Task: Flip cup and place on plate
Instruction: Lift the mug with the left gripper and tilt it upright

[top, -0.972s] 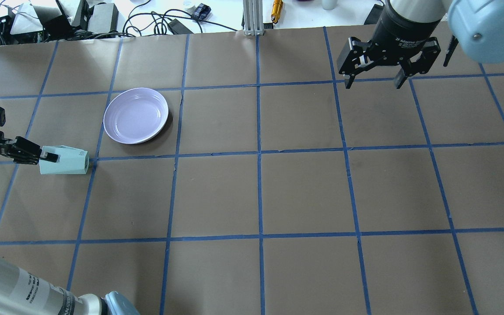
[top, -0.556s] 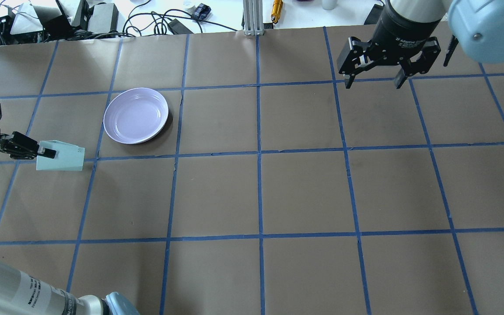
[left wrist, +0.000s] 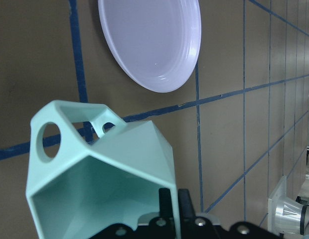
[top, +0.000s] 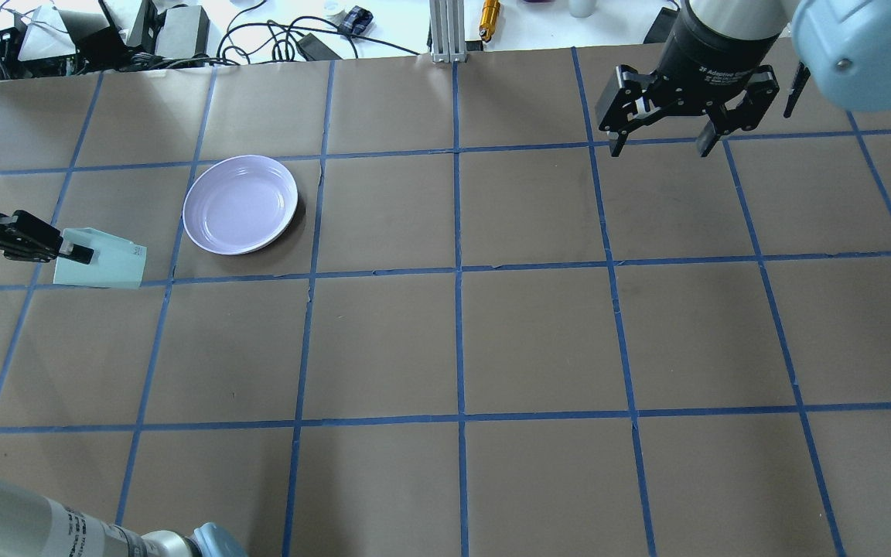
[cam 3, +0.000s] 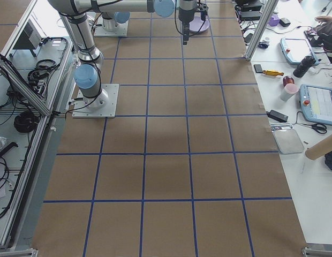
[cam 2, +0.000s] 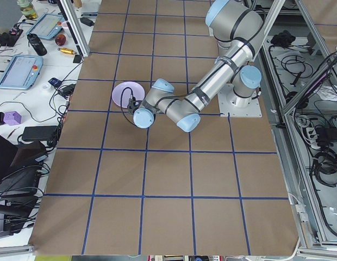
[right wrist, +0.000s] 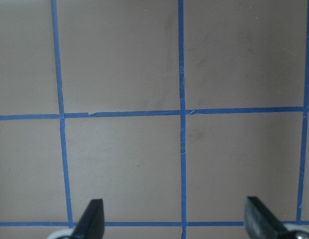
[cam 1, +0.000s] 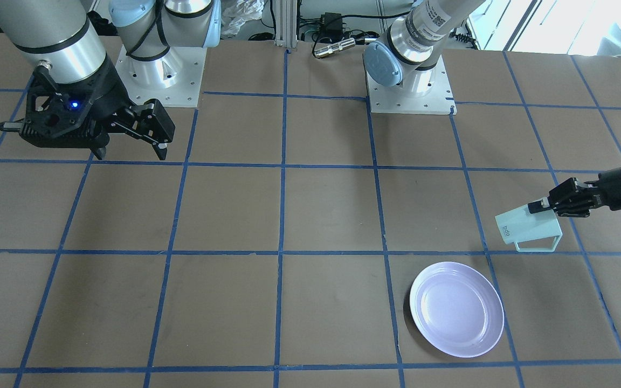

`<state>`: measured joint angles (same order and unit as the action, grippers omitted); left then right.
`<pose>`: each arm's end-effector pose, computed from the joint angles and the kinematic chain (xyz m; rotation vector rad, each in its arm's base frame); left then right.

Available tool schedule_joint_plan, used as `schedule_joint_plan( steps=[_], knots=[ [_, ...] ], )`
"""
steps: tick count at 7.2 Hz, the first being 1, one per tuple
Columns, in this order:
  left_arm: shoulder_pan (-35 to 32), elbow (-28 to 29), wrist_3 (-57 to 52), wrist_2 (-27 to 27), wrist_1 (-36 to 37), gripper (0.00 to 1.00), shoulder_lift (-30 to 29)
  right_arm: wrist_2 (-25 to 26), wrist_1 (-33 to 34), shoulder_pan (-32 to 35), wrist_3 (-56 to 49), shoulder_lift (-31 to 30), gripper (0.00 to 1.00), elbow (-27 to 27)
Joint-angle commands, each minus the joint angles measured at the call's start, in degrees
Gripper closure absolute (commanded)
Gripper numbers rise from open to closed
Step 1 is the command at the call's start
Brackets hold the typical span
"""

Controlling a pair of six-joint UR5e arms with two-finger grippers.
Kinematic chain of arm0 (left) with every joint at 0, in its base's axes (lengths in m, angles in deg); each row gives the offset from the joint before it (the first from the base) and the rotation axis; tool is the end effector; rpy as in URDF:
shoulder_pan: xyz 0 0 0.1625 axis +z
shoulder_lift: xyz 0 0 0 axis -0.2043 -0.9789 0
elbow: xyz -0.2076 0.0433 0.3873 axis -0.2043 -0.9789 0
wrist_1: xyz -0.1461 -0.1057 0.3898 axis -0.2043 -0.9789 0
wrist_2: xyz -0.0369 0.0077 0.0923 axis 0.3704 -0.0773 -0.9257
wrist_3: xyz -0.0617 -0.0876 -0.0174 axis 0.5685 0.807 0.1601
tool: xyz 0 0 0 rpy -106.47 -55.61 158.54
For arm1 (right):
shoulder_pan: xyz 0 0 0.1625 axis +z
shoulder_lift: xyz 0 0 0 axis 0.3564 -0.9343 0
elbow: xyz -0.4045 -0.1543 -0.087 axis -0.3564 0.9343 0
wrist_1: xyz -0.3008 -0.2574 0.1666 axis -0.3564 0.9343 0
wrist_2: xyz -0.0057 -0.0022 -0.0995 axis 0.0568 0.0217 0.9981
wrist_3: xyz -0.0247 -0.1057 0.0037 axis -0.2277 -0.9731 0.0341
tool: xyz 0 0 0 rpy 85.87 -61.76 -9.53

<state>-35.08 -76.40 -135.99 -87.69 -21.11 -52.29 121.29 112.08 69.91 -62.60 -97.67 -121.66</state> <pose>0.2608 -0.5464 0.2811 -0.1306 -2.3490 -0.0582 0.1460 -0.5374 0.4982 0.0345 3.0914 -0.0406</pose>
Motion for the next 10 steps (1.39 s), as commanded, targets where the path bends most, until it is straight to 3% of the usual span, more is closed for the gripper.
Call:
schedule_joint_plan(
  steps=[1, 2, 5, 10],
  knots=[
    [-4.53, 1.74, 5.22, -6.57, 0.97, 1.0, 4.05, 0.0, 0.0, 0.0, 0.0, 0.0, 0.0, 0.0],
    [-7.34, 4.11, 8.99, -11.38, 0.98, 1.0, 5.11, 0.0, 0.0, 0.0, 0.0, 0.0, 0.0, 0.0],
    [-14.9, 7.91, 18.48, -16.86, 1.15, 1.0, 7.4, 0.0, 0.0, 0.0, 0.0, 0.0, 0.0, 0.0],
    [-25.71, 5.9, 30.89, -24.25, 15.35, 1.0, 9.25, 0.0, 0.0, 0.0, 0.0, 0.0, 0.0, 0.0]
  ],
)
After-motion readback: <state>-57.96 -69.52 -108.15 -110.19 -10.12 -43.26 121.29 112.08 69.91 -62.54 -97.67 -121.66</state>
